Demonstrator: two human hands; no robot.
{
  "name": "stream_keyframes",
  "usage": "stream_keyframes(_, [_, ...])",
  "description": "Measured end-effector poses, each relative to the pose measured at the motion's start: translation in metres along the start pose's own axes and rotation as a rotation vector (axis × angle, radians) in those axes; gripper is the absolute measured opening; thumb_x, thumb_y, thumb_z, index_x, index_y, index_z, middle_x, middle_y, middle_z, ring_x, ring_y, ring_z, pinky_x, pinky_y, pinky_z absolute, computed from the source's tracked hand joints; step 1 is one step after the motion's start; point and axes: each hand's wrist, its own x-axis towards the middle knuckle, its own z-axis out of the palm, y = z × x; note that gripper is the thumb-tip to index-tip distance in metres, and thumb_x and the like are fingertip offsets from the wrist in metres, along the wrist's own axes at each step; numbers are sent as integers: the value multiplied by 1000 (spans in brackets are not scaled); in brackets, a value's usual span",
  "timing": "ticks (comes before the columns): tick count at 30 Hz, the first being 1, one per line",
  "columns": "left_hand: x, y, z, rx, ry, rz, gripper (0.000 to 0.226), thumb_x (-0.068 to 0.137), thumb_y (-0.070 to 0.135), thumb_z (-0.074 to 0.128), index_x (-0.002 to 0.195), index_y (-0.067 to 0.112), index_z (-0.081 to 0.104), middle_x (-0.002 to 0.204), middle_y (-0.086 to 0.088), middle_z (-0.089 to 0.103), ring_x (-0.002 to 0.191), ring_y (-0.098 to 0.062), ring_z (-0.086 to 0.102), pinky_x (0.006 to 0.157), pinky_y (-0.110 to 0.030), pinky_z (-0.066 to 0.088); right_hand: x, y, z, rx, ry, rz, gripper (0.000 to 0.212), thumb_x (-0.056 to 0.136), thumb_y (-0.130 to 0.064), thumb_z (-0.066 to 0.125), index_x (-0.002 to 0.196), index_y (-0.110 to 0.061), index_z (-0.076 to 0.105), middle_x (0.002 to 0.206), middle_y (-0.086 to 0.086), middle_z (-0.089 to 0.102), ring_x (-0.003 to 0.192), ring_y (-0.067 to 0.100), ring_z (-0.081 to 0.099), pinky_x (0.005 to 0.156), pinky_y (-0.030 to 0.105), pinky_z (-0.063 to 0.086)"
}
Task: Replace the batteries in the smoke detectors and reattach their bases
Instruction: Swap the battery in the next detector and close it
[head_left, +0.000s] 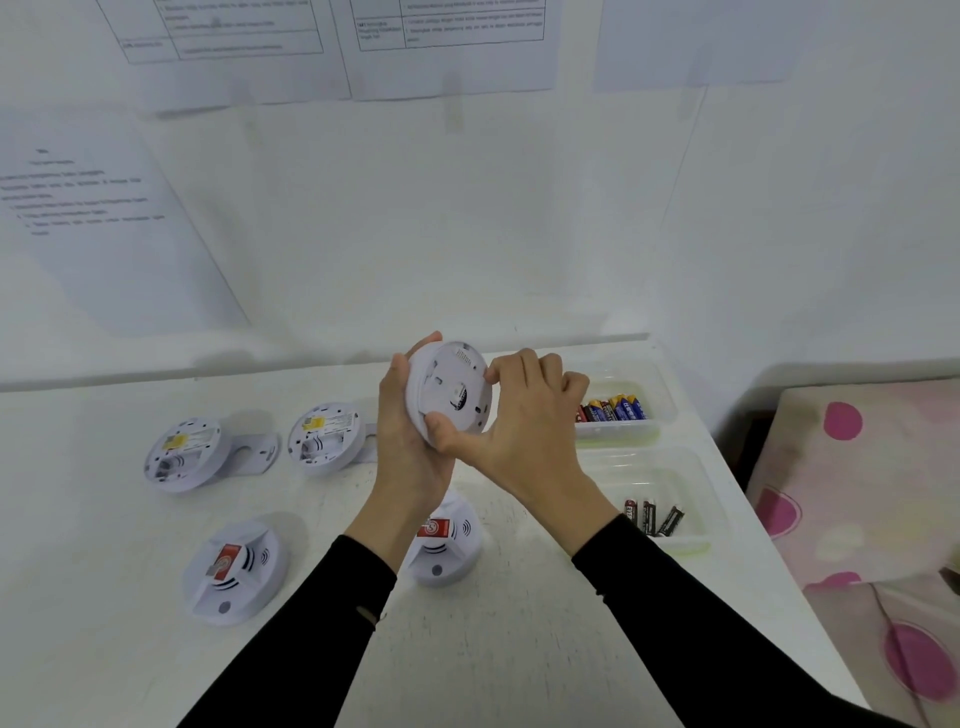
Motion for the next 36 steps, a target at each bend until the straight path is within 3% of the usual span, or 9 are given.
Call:
stream_keyframes(10, [5,-10,-1,40,32,81,35,103,40,39,115,16,61,92,-2,72,85,-15,70,70,-31,59,-3,-3,7,-84,-143,111,78,58,-83,31,84,-13,54,84,-1,53,85,23,42,74,41,33])
stream_keyframes(14, [17,-10,-14,38,28,-52,49,85,50,54,120,16,58,107,-10,65,103,-29,61,84,-41,53,-4,6,5,68,-358,156,76,63,-85,23,95,-22,51,98,-8,51,95,17,40,85,39,33])
stream_keyframes(17, [30,-4,-30,39,-64,-224,78,69,36,71,137,4,46,128,-20,54,120,-38,51,101,-49,44,8,19,5,373,-599,348,70,70,-81,13,96,-31,55,110,-6,57,104,19,40,96,42,32])
stream_keyframes(19, [35,-2,-36,162,-88,-314,95,68,25,73,151,12,29,147,-20,44,128,-36,50,105,-51,43,15,30,4,516,-705,503,75,85,-74,7,113,-31,61,124,0,58,112,22,44,99,44,32])
stream_keyframes(23, [42,-17,-46,921,39,-133,98,80,26,81,153,24,15,146,1,41,121,-16,50,103,-31,44,4,54,1,632,-585,631,69,98,-58,10,123,-19,61,117,0,61,104,14,53,86,29,35])
stream_keyframes(25, [47,-31,-56,1118,13,-61,109,70,30,89,151,22,17,138,3,42,120,-13,48,96,-22,41,-8,61,6,566,-531,570,66,99,-55,14,115,-17,65,111,-1,64,102,12,55,89,30,38])
stream_keyframes(28, [53,-53,-67,1329,-39,0,115,61,36,93,150,17,23,138,-5,45,126,-20,41,100,-27,33,-23,68,16,361,-589,367,63,102,-48,15,106,-18,70,108,0,70,107,14,59,105,36,33])
stream_keyframes(33, [56,-68,-67,1404,-75,28,115,62,33,93,151,11,23,142,-7,42,127,-23,35,98,-24,25,-38,74,24,-112,-733,38,48,100,-40,29,97,-18,72,107,-2,70,116,15,53,109,40,17])
stream_keyframes(36, [58,-68,-73,1391,-131,-6,115,64,31,92,152,13,21,147,-8,40,135,-23,32,100,-23,25,-38,75,25,-209,-804,-52,39,92,-35,38,112,-23,69,117,-4,68,119,17,50,109,44,14])
